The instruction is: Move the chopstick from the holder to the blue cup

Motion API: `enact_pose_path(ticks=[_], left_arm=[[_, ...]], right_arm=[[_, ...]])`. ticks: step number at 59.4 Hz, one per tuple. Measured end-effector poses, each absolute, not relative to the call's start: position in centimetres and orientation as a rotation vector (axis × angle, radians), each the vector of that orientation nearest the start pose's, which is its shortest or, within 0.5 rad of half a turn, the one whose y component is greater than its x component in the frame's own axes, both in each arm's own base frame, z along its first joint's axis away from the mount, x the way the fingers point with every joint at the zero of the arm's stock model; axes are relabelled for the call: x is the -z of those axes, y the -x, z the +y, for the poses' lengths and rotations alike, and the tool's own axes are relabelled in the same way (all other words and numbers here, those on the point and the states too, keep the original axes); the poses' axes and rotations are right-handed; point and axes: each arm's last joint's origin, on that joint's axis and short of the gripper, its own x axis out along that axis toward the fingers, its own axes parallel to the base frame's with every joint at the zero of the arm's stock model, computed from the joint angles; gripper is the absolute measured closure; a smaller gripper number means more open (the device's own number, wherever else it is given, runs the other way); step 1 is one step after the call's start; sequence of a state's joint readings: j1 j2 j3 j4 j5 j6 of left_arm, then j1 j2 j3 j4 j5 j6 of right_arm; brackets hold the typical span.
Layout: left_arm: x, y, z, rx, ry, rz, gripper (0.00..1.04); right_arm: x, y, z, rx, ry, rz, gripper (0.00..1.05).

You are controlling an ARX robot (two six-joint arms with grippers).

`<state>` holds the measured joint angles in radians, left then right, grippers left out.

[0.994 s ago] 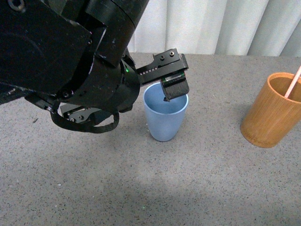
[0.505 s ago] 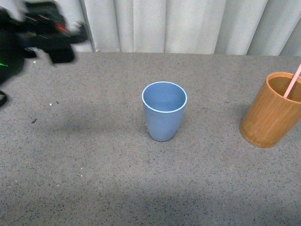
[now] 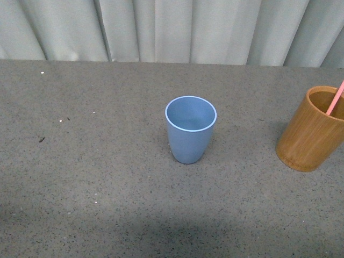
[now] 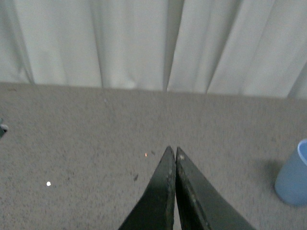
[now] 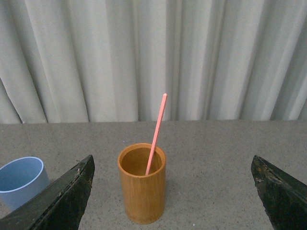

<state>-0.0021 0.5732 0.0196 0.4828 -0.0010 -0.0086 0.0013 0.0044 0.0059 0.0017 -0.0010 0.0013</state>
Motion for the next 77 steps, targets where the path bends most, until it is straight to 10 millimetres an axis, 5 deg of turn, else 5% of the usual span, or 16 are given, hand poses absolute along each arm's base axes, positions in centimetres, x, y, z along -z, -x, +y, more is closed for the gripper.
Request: enact_pose_path(ticks=[11, 31, 39, 44, 55, 63, 77], left_arm=[[-16.9, -9.9, 0.0, 0.002, 0.008, 0.001, 1.01], [-17.0, -9.7, 0.0, 0.002, 0.008, -0.017, 1.0], [-17.0, -9.7, 0.0, 0.002, 0.008, -0.017, 0.77], [-17.0, -9.7, 0.0, 0.002, 0.008, -0.017, 0.63], [-17.0, -9.7, 0.0, 0.002, 0.007, -0.018, 0.3], [-17.0, -9.7, 0.0, 0.002, 0.007, -0.018, 0.06], [-17.0, -9.7, 0.0, 0.002, 0.005, -0.018, 0.07]], right_arm=[[-16.5, -9.8, 0.0, -0.003, -0.001, -0.003, 0.09], [-16.5, -9.8, 0.0, -0.002, -0.001, -0.003, 0.09], [-16.5, -9.8, 0.0, -0.002, -0.002, -0.003, 0.09], [-16.6, -10.2, 0.1, 0.158, -0.134, 0.02, 0.09], [-17.8, -13.9, -0.7, 0.279, -0.373, 0.005, 0.09], [-17.1, -17.8, -1.3, 0.245, -0.409, 0.178, 0.09], [-16.7, -24.2, -2.9, 0.17, -0.499, 0.431, 0.09]])
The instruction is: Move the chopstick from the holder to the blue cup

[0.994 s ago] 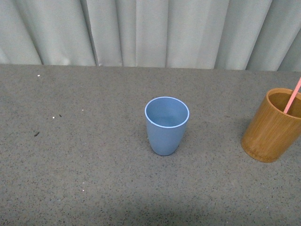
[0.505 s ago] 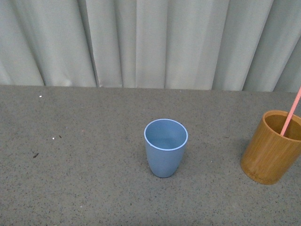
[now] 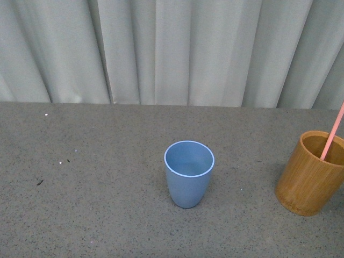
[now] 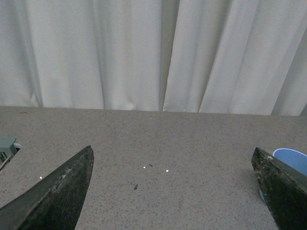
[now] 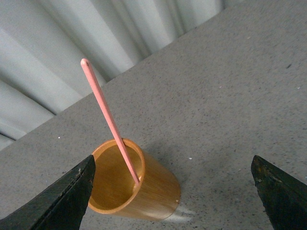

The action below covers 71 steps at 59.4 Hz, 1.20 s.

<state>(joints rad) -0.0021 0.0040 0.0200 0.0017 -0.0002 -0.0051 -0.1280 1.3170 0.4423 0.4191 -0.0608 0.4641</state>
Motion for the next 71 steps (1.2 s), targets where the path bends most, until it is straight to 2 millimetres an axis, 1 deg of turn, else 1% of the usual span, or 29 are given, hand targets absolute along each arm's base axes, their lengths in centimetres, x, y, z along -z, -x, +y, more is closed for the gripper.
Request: enact_pose_path(ticks=[7, 15, 20, 33, 46, 58, 71], left_arm=[[-17.0, -9.7, 0.0, 0.002, 0.005, -0.018, 0.07], [-17.0, -9.7, 0.0, 0.002, 0.005, -0.018, 0.07], [-17.0, -9.7, 0.0, 0.002, 0.005, -0.018, 0.07], [-17.0, -9.7, 0.0, 0.002, 0.005, -0.017, 0.07], [-17.0, -9.7, 0.0, 0.002, 0.005, -0.017, 0.07], [-17.0, -9.7, 0.0, 0.002, 0.005, -0.017, 0.07], [-17.0, -9.7, 0.0, 0.002, 0.005, -0.017, 0.07]], right_arm=[[-17.2, -26.1, -3.1, 0.14, -0.488, 0.485, 0.09], [-17.8, -28.9, -3.4, 0.14, -0.434, 0.555, 0.09], [-17.5, -30.5, -3.5, 0.142, -0.417, 0.597, 0.09], [-16.4, -33.1, -3.2, 0.15, -0.384, 0.643, 0.09], [-16.3, -35.2, -2.4, 0.132, -0.361, 0.653, 0.09], [-16.4, -36.6, -2.0, 0.132, -0.331, 0.644, 0.09], [-14.5, -38.1, -2.1, 0.147, -0.303, 0.663, 0.09]])
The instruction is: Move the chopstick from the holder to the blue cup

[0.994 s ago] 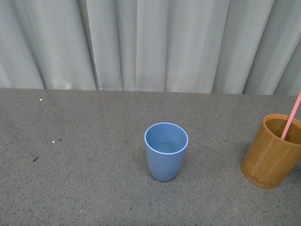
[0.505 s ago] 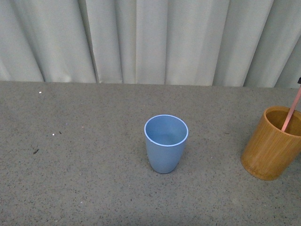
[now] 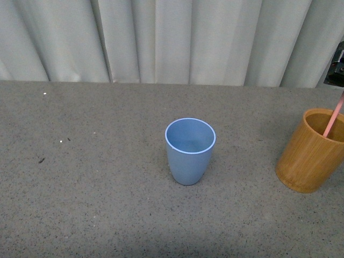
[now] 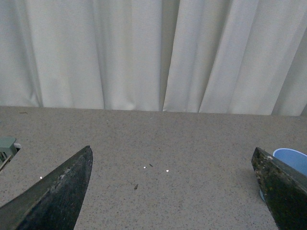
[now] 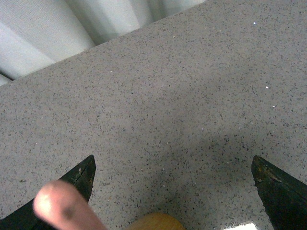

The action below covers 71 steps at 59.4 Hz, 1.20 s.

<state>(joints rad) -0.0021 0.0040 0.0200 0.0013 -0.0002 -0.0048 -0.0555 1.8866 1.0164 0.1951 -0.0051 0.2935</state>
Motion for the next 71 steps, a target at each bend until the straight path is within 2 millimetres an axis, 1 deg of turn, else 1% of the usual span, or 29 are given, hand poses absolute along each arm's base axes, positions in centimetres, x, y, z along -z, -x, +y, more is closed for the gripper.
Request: enact_pose_path(ticks=[9, 11, 20, 27, 28, 36, 38, 39, 40, 50, 65, 68, 71], left_arm=[[-17.0, -9.7, 0.0, 0.002, 0.005, -0.017, 0.07], [-17.0, -9.7, 0.0, 0.002, 0.005, -0.017, 0.07], [-17.0, -9.7, 0.0, 0.002, 0.005, -0.017, 0.07], [-17.0, -9.7, 0.0, 0.002, 0.005, -0.017, 0.07], [-17.0, -9.7, 0.0, 0.002, 0.005, -0.017, 0.07], [-17.0, -9.7, 0.0, 0.002, 0.005, -0.017, 0.07], [-17.0, -9.7, 0.0, 0.002, 0.005, -0.018, 0.07], [-17.0, -9.7, 0.0, 0.002, 0.005, -0.017, 0.07], [-17.0, -9.7, 0.0, 0.002, 0.005, -0.017, 0.07], [-17.0, -9.7, 0.0, 0.002, 0.005, -0.017, 0.07], [-17.0, -9.7, 0.0, 0.002, 0.005, -0.017, 0.07], [-17.0, -9.7, 0.0, 0.002, 0.005, -0.017, 0.07], [-17.0, -9.7, 0.0, 0.002, 0.005, -0.017, 0.07]], right_arm=[[-14.3, -38.5, -1.7, 0.136, -0.298, 0.65, 0.09], [-14.3, -38.6, -1.6, 0.141, -0.294, 0.643, 0.12], [-14.5, -38.8, -1.0, 0.119, -0.293, 0.606, 0.37], [-14.1, -38.5, -0.7, 0.108, -0.295, 0.607, 0.55], [-13.8, -38.2, -0.6, 0.098, -0.289, 0.62, 0.69], [-13.7, -38.0, -0.5, 0.085, -0.282, 0.625, 0.9], [-14.0, -38.0, -0.5, 0.081, -0.279, 0.619, 0.97], [-14.2, -37.9, -0.5, 0.077, -0.278, 0.612, 1.03], [-14.4, -37.9, -0.5, 0.073, -0.274, 0.608, 1.04], [-15.6, -37.8, -0.6, 0.067, -0.27, 0.576, 1.04], [-16.4, -37.5, -0.8, 0.068, -0.265, 0.563, 1.04], [-17.1, -37.3, -1.0, 0.073, -0.254, 0.557, 1.04], [-18.6, -37.1, -1.3, 0.079, -0.236, 0.53, 1.04]])
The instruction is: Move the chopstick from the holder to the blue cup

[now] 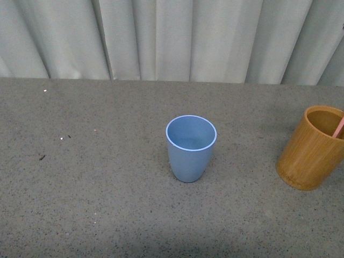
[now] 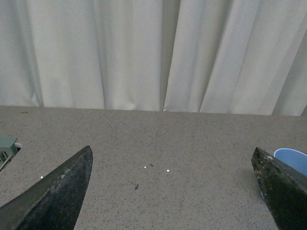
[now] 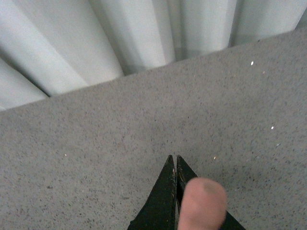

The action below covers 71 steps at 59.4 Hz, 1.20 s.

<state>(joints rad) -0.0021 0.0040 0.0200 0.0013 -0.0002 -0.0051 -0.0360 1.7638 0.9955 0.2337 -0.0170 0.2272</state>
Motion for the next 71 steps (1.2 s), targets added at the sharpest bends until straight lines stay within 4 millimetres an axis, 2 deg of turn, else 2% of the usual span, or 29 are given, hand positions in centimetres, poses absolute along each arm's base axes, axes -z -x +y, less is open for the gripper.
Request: enact_pose_path(ticks=[9, 14, 16, 21, 25, 29, 32, 44, 49, 59, 71], left_arm=[[-17.0, -9.7, 0.0, 0.002, 0.005, -0.017, 0.07], [-17.0, -9.7, 0.0, 0.002, 0.005, -0.017, 0.07], [-17.0, -9.7, 0.0, 0.002, 0.005, -0.017, 0.07], [-17.0, -9.7, 0.0, 0.002, 0.005, -0.017, 0.07], [-17.0, -9.7, 0.0, 0.002, 0.005, -0.017, 0.07], [-17.0, -9.7, 0.0, 0.002, 0.005, -0.018, 0.07], [-17.0, -9.7, 0.0, 0.002, 0.005, -0.017, 0.07], [-17.0, -9.7, 0.0, 0.002, 0.005, -0.017, 0.07], [-17.0, -9.7, 0.0, 0.002, 0.005, -0.017, 0.07], [-17.0, -9.7, 0.0, 0.002, 0.005, -0.017, 0.07], [-17.0, -9.7, 0.0, 0.002, 0.005, -0.017, 0.07]], right_arm=[[-25.2, -36.2, -1.8, 0.063, -0.175, 0.371, 1.04], [-31.0, -34.2, -1.4, 0.02, -0.158, 0.215, 1.04], [-32.7, -33.3, -1.0, 0.0, -0.159, 0.164, 1.04], [-35.3, -31.3, 0.4, -0.058, -0.169, 0.062, 1.04], [-35.8, -30.2, 1.8, -0.108, -0.187, 0.023, 1.04], [-35.2, -29.4, 3.5, -0.166, -0.213, 0.012, 1.04], [-34.0, -29.1, 4.9, -0.211, -0.233, 0.027, 1.04], [-26.8, -29.0, 10.2, -0.316, -0.31, 0.165, 1.04], [-24.7, -29.0, 11.6, -0.345, -0.331, 0.206, 1.04], [-21.9, -29.8, 12.5, -0.347, -0.371, 0.266, 1.04], [-20.1, -30.5, 12.3, -0.316, -0.379, 0.301, 1.04]])
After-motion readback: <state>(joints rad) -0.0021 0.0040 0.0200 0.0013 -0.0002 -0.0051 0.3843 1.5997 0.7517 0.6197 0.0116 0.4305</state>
